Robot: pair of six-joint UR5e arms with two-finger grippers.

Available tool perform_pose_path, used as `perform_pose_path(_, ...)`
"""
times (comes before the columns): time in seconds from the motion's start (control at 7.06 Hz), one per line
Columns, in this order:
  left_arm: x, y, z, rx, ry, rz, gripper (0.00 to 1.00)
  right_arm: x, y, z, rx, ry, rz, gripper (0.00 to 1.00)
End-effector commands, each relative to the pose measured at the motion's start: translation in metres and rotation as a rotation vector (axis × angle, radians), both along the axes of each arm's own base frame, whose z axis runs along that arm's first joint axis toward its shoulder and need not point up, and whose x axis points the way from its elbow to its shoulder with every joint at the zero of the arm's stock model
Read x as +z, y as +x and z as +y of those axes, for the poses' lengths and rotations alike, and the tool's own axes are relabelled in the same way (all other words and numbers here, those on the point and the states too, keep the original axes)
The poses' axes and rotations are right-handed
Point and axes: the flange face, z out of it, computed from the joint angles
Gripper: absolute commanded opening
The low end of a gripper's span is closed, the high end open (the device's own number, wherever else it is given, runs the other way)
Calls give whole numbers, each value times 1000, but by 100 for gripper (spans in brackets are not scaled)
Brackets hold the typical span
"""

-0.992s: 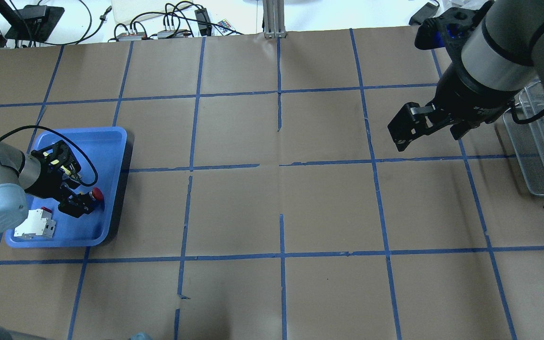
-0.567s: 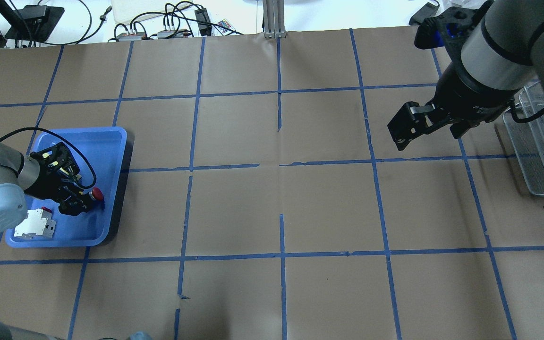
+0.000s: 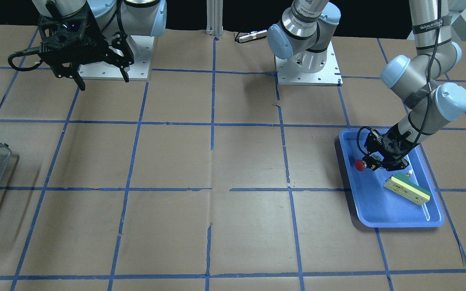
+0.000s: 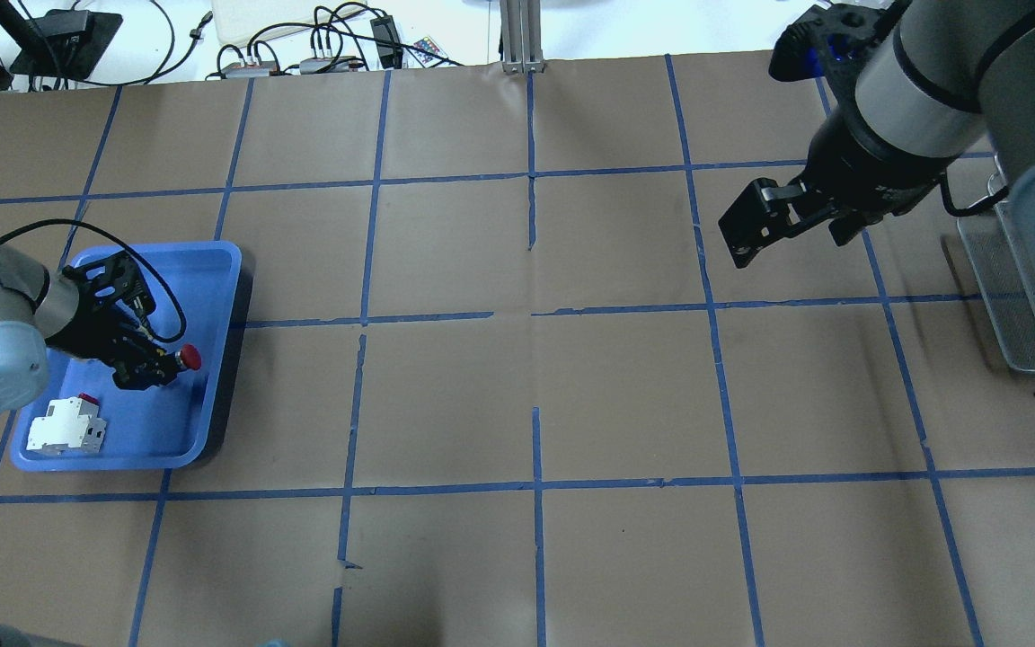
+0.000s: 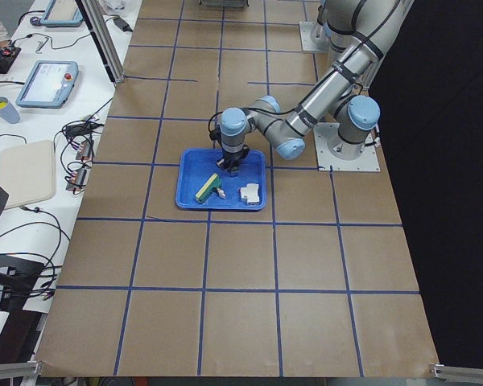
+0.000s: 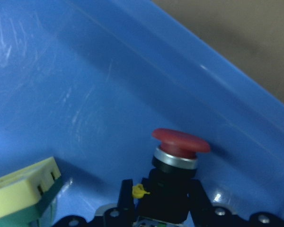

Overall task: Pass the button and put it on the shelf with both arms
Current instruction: 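Lift the button with the left gripper while the right gripper approaches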

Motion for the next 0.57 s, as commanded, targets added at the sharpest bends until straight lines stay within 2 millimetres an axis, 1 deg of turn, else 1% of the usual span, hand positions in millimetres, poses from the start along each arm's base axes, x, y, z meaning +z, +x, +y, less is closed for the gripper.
perform_pose_path(0.0, 60, -94, -42, -189, 34, 36, 0, -4, 14, -12, 377, -96, -127, 100)
perform_pose_path(0.14, 88, -146, -54, -267, 21, 83, 0, -9, 15, -11, 551, -118, -117, 100)
perform_pose_path(0.28, 107, -194, -64, -314, -14, 92, 0, -18, 16, -9, 654, -125, -122, 100)
perform_pose_path(0.42, 126, -243, -68, -296, -40, 122, 0, -28, 22, -6, 671, -131, -196, 100)
